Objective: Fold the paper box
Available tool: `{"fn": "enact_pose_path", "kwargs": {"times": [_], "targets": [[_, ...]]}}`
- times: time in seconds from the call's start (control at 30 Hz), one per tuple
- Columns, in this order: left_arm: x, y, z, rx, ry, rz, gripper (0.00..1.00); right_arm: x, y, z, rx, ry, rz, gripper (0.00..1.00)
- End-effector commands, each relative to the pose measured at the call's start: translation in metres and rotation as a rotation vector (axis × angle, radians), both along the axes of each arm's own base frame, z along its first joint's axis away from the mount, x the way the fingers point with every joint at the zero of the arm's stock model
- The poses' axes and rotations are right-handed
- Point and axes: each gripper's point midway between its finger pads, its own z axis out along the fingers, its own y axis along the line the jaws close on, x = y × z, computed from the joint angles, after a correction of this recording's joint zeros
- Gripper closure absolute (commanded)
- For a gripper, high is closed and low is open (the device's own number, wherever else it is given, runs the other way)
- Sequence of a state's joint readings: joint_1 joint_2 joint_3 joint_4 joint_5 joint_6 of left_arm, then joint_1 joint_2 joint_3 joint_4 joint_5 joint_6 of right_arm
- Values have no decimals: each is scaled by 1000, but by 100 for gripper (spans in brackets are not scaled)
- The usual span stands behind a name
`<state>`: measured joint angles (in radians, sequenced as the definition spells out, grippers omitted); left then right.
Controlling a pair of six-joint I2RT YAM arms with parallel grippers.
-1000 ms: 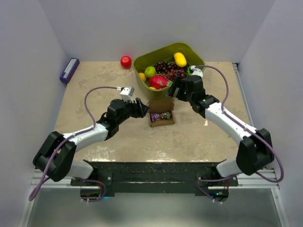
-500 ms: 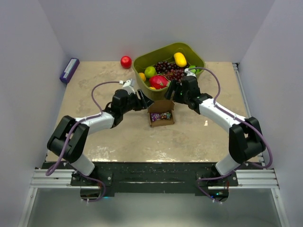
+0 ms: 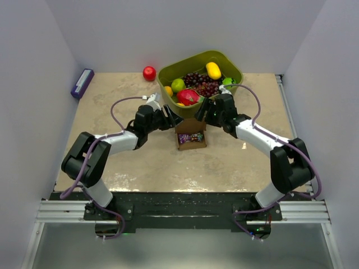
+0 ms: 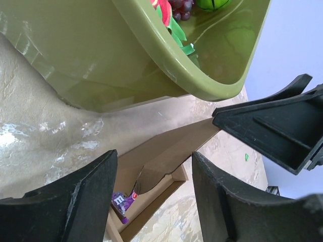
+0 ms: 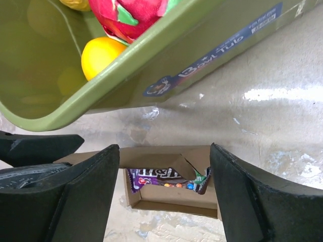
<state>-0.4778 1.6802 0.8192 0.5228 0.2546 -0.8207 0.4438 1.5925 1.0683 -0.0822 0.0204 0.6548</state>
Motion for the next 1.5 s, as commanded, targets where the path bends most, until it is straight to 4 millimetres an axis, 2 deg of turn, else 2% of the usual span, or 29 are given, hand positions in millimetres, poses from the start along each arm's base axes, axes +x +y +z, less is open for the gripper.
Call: {"fn": "enact_pose_path", "kwargs": {"times": [0.0, 0.23, 0.27, 0.6, 0.73, 0.77, 0.83, 0.87, 1.0, 1.47], "targets": [[11, -5, 20, -55, -52, 0, 35, -1, 7, 0, 59, -6, 11, 27], [7, -10, 19, -82, -45, -22, 38, -11, 5, -10, 82, 22, -2, 30], [7, -10, 20, -90, -48, -24, 38, -8, 6, -6, 94, 2, -3, 30], [-4, -17, 14, -107, -32, -52, 41, -18, 1, -13, 118, 11, -30, 36], [0, -5, 9, -19, -53, -6, 40, -24, -4, -22, 104, 25, -42, 36], [-2, 0, 2, 27, -23, 5, 39, -25, -4, -23, 104, 26, -38, 36], [2, 6, 1, 97, -30, 8, 36, -27, -3, -24, 107, 29, -37, 37], [-2, 9, -9, 136, 11, 3, 35, -28, -4, -24, 108, 30, -38, 37], [-8, 10, -8, 155, 19, -19, 34, -28, -4, -23, 117, 26, -40, 39], [-36, -18, 2, -24, 64, -142, 34, -34, -2, -24, 151, 22, -51, 46]]}}
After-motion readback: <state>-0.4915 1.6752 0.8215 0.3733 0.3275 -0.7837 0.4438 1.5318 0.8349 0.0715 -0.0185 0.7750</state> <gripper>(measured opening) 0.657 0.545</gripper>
